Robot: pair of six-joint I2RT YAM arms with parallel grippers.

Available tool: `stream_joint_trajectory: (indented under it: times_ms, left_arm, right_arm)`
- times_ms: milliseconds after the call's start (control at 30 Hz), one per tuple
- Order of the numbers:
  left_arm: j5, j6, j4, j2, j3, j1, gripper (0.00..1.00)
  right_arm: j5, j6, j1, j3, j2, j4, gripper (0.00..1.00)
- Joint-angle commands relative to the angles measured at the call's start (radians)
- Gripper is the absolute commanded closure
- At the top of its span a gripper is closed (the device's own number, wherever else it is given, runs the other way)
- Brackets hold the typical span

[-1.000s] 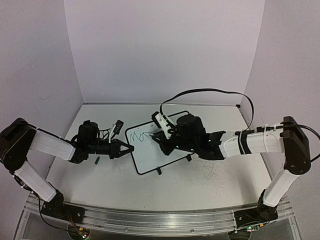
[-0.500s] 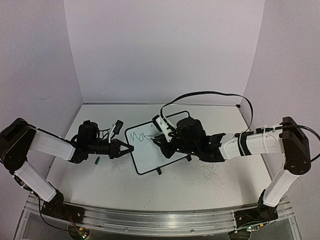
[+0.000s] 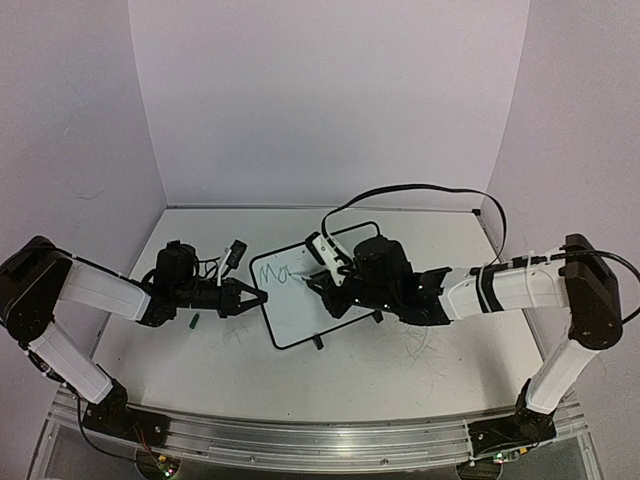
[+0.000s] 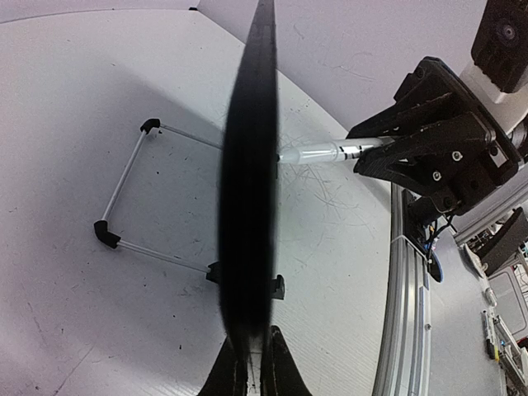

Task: Write a sentence on the whiteboard

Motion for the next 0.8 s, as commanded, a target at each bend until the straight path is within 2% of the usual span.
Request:
stream_joint_trajectory:
  times_ms: [0,567,767]
  left_arm:
    - [-0.014,0.059,-0.001,-0.027,0.006,0.001,1.00]
    - [-0.010,0.064,-0.005,-0.028,0.006,0.000,1.00]
    - [-0.015,0.066,-0.005,-0.029,0.003,0.001,1.00]
  right_arm:
    - [0.051,0.015,-0.003,-0.003,-0.028,-0.019,1.00]
    - [0.141,0.011,-0.007,0.076,-0.004,0.001,1.00]
    - [0.085,0.000,-0.008,0.066,-0.015,0.004,1.00]
